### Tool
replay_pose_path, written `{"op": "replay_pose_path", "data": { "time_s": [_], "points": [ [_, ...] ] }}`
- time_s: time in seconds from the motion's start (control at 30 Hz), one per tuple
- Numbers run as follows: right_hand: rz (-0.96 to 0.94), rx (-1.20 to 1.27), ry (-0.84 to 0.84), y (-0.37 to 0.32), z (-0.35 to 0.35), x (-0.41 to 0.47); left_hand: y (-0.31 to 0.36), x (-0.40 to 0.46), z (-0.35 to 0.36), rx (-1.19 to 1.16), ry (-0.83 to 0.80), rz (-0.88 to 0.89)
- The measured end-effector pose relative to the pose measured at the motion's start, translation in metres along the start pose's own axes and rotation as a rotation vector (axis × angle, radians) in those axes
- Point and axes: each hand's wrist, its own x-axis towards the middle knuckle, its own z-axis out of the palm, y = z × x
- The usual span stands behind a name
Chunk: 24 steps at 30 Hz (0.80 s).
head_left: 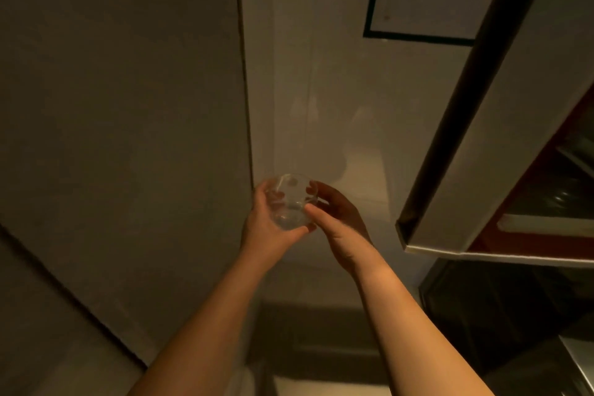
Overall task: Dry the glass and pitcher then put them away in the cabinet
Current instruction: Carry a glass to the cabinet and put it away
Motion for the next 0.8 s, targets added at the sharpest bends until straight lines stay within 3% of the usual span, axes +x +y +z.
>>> {"op": "replay_pose_path", "data": {
  "time_s": [0.13,0.17,0.43,0.8],
  "points": [
    [-0.009,-0.033,0.071,0.005,-0.011,0.045,-0.013,0.055,0.016,0.159,-0.063,0.061],
    [-0.015,-0.028,0.084,0.005,-0.014,0.056,-0.013,0.067,0.021,0.111,-0.076,0.001],
    [-0.021,0.053,0.213,0.015,-0.048,0.117,-0.012,0.137,0.055,-0.176,-0.272,0.021],
    [-0.064,-0.017,0.442,0.038,-0.123,0.157,-0.034,0.215,0.157,-0.186,-0.51,0.046]
  ]
}}
